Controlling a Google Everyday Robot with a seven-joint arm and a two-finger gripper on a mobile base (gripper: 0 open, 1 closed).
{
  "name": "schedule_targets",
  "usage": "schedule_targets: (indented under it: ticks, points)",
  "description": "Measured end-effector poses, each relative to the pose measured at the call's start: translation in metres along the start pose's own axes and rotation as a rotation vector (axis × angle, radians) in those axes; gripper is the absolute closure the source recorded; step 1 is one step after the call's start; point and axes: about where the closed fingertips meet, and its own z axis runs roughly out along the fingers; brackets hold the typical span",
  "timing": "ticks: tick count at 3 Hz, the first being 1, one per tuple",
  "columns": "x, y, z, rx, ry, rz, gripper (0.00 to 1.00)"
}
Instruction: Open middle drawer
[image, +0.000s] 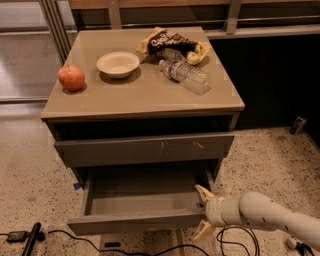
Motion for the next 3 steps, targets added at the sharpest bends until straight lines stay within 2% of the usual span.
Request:
schedule_targets:
  ticks: [3]
  points:
    - [0.0000,0.0001,0.0000,0.000,0.000,0.000,0.73]
